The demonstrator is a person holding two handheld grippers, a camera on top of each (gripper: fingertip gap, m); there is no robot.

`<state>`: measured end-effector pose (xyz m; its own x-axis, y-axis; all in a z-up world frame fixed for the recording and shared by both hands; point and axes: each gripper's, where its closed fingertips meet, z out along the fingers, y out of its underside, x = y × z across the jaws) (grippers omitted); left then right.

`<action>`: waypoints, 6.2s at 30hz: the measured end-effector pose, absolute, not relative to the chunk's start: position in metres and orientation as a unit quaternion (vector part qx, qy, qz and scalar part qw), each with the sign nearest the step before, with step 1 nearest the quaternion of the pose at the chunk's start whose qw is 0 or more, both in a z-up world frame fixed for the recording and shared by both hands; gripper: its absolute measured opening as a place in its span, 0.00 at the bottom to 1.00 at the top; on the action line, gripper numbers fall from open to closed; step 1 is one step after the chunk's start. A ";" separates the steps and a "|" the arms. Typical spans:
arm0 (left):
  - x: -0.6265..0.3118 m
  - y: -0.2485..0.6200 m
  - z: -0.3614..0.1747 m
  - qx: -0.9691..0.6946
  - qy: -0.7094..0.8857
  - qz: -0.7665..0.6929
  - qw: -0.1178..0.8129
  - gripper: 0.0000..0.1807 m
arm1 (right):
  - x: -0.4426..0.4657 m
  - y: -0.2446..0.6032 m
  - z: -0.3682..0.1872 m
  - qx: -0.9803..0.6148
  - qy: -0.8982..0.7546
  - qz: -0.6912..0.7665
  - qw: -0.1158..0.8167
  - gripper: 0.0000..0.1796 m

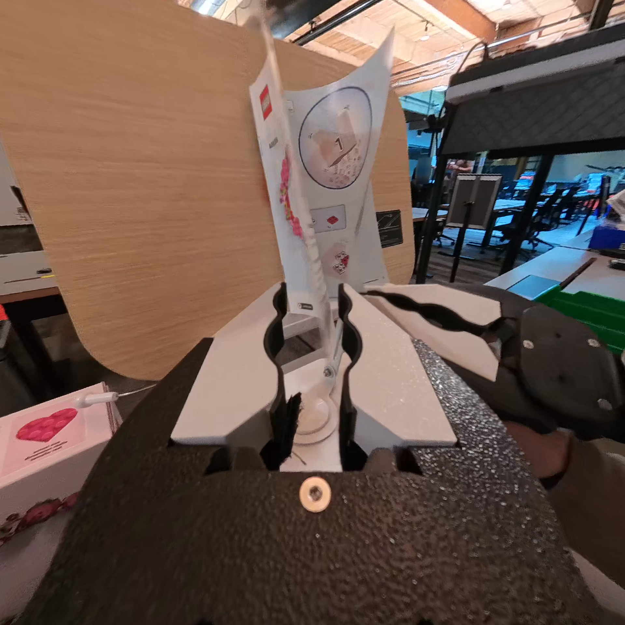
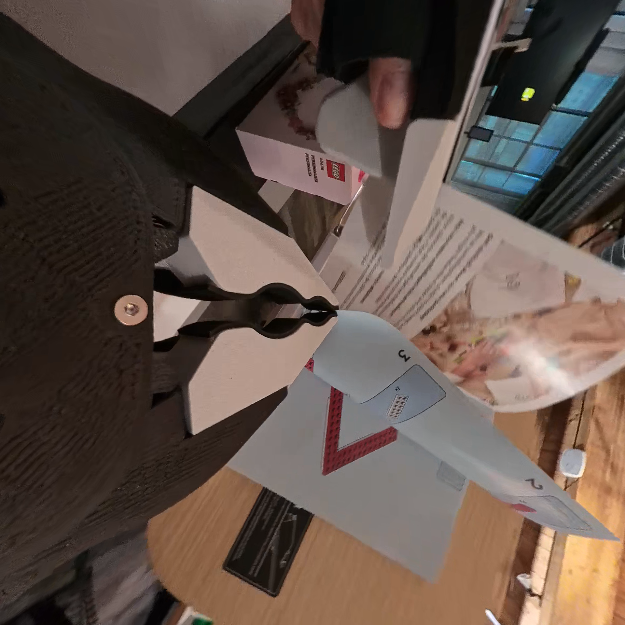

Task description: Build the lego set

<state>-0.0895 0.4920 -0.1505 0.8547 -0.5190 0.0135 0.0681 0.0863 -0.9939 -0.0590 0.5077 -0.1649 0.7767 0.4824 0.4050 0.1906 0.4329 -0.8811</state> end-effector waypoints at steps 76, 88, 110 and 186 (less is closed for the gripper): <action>-0.191 0.578 -0.150 -0.695 0.071 -0.032 0.715 0.41 | -0.100 0.554 -0.125 -0.511 -0.336 -0.038 0.790 0.00; -0.205 0.570 -0.160 -0.670 0.065 -0.231 0.702 0.12 | -0.115 0.563 -0.148 -0.513 -0.427 -0.114 0.736 0.00; -0.207 0.566 -0.159 -0.649 0.058 -0.317 0.689 0.08 | -0.177 0.533 -0.204 -0.402 -0.570 -0.163 0.698 0.00; -0.052 0.273 -0.210 -0.735 0.199 -0.124 0.636 0.16 | 0.085 0.302 -0.229 -0.671 -0.254 0.102 0.689 0.14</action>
<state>-0.0522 0.2725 -0.2096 0.8900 -0.4503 -0.0715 -0.1352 -0.1108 -0.9846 0.0855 0.3022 -0.2293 0.8501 0.4813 0.2139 0.2014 0.0782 -0.9764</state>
